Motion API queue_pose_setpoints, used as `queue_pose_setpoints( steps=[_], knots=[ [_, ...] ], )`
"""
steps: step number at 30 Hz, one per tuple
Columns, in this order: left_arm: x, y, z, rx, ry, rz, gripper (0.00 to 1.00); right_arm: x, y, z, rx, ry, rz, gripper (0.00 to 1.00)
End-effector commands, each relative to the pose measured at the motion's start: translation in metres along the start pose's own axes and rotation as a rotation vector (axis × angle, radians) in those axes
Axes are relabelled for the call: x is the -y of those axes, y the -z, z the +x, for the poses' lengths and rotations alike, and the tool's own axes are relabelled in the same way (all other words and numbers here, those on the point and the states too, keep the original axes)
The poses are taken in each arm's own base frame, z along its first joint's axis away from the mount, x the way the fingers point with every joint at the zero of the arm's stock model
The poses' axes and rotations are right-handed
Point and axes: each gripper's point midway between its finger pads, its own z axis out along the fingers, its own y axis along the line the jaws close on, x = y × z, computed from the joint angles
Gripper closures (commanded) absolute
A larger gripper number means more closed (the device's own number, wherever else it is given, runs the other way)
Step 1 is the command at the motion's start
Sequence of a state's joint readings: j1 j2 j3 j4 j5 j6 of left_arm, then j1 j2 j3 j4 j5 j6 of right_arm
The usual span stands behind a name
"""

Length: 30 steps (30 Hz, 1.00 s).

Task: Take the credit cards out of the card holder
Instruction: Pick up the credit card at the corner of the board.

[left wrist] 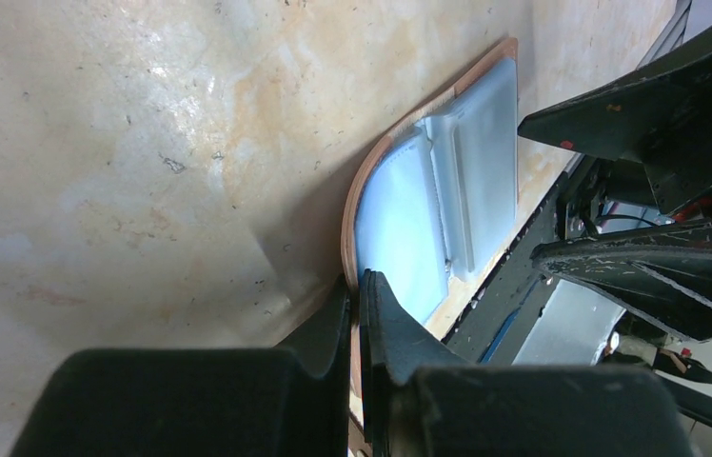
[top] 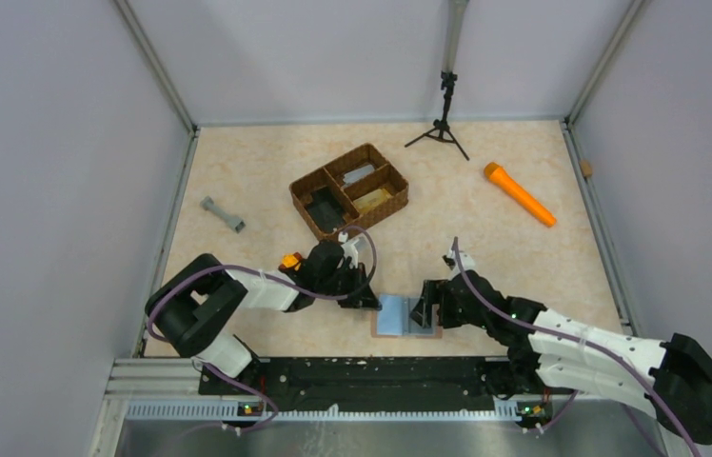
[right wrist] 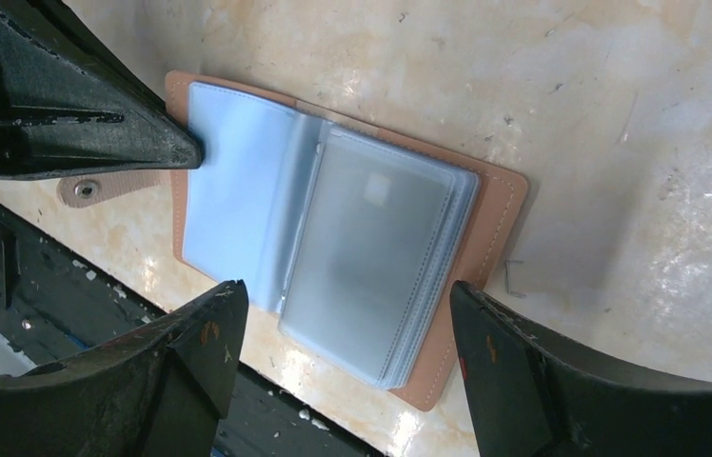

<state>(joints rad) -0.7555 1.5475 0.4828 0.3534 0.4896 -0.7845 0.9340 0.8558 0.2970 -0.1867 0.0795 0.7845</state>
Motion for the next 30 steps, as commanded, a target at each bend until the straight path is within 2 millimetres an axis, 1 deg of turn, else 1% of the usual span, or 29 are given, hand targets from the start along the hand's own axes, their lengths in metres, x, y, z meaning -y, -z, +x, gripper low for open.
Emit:
queue_pose_setpoints(
  steps=[1,5,10,14,18,22,30],
  knots=[
    [0.011,-0.001,-0.01,0.021,-0.041,0.024,0.95,-0.01,0.01,-0.018,0.05,0.016,-0.007,0.2],
    [0.01,-0.001,-0.01,0.02,-0.041,0.023,0.95,-0.018,0.011,-0.015,0.034,0.026,-0.05,0.19],
    [0.012,-0.001,-0.01,0.021,-0.043,0.025,0.95,-0.03,0.013,-0.02,0.04,0.035,-0.1,0.2],
    [0.012,-0.001,-0.009,0.018,-0.041,0.024,0.95,-0.036,0.014,-0.023,0.04,0.041,-0.117,0.21],
    [0.012,-0.001,-0.01,0.019,-0.042,0.024,0.95,-0.039,0.012,-0.021,0.029,0.039,-0.135,0.21],
    [0.013,-0.001,-0.011,0.018,-0.041,0.027,0.95,-0.041,0.01,-0.019,0.026,0.041,-0.14,0.21],
    [0.013,0.0,-0.01,0.017,-0.042,0.025,0.96,-0.026,-0.003,-0.002,-0.018,0.034,-0.103,0.21]
  ],
)
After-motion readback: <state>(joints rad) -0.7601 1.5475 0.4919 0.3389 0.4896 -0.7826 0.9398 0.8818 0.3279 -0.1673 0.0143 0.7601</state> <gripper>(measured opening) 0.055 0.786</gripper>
